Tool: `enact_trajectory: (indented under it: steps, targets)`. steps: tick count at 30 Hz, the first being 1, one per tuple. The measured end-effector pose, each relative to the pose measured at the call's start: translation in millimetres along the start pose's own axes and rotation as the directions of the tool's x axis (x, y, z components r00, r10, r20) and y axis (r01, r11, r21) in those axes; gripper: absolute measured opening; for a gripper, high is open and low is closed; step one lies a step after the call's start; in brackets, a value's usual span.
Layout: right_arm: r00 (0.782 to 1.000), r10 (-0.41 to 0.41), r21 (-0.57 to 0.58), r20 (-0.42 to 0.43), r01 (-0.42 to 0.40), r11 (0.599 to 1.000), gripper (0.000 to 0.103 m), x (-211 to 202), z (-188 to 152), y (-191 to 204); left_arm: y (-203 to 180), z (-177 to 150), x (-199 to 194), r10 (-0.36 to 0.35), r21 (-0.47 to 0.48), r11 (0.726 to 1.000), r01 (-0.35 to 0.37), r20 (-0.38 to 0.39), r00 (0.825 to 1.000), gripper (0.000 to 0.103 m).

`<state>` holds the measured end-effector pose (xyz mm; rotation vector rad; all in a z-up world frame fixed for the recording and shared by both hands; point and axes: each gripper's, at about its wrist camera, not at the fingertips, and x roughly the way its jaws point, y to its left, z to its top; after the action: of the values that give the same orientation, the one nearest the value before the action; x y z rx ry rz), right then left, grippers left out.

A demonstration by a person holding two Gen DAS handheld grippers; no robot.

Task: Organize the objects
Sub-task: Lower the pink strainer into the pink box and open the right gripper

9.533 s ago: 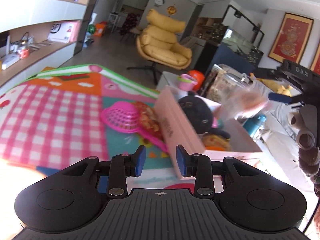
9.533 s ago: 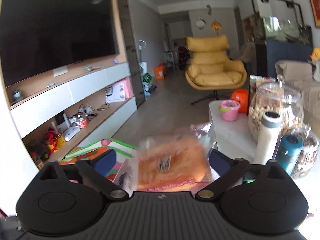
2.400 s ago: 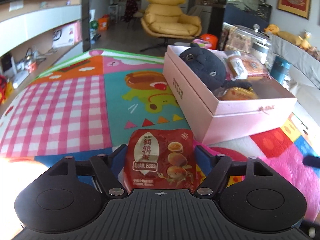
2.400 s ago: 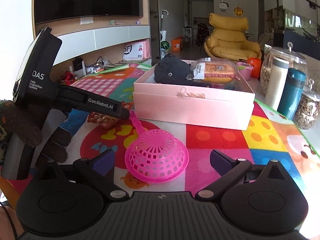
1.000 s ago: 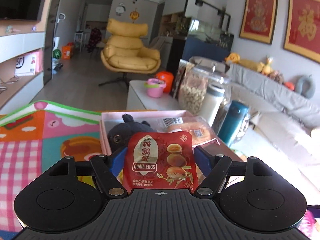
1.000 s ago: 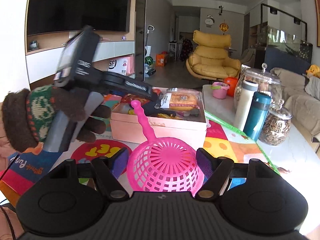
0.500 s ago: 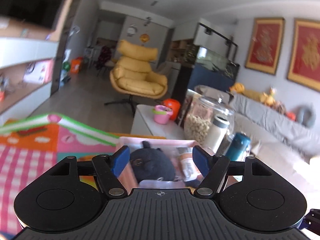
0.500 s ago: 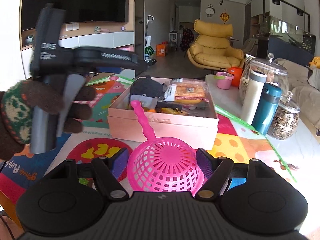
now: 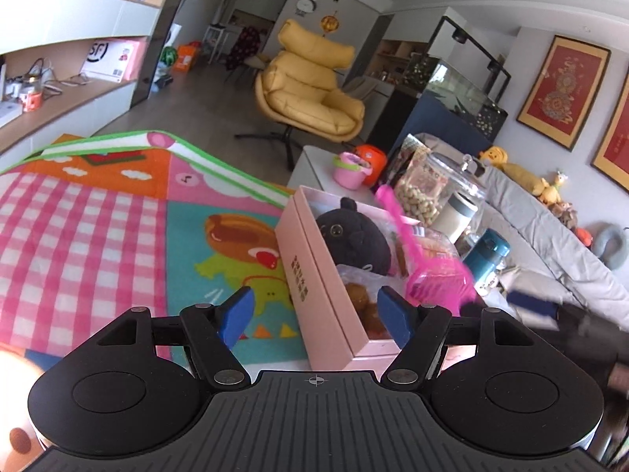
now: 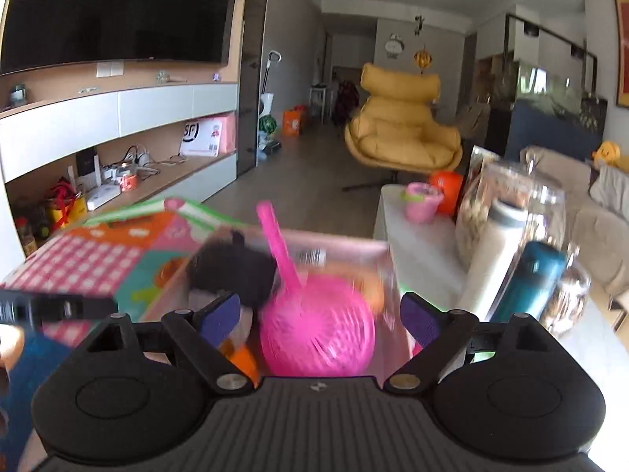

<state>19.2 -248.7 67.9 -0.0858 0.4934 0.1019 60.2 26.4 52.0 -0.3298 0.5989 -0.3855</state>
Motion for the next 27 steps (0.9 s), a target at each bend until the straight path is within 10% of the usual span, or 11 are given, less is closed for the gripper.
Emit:
enact_trajectory:
  steps: [14, 27]
  targets:
    - [0.998, 0.004, 0.010, -0.058, -0.004, 1.000, 0.092, -35.0, -41.6, -3.2, -43.0, -28.5, -8.0, 0.110, 0.190, 0.975, -0.115, 0.035, 0.993, 0.074]
    - [0.966, -0.071, 0.096, -0.248, 0.097, 0.991, 0.103, 4.3, -72.0, 37.8, -44.2, -95.2, -10.5, 0.355, 0.297, 0.890, -0.345, 0.021, 0.934, 0.070]
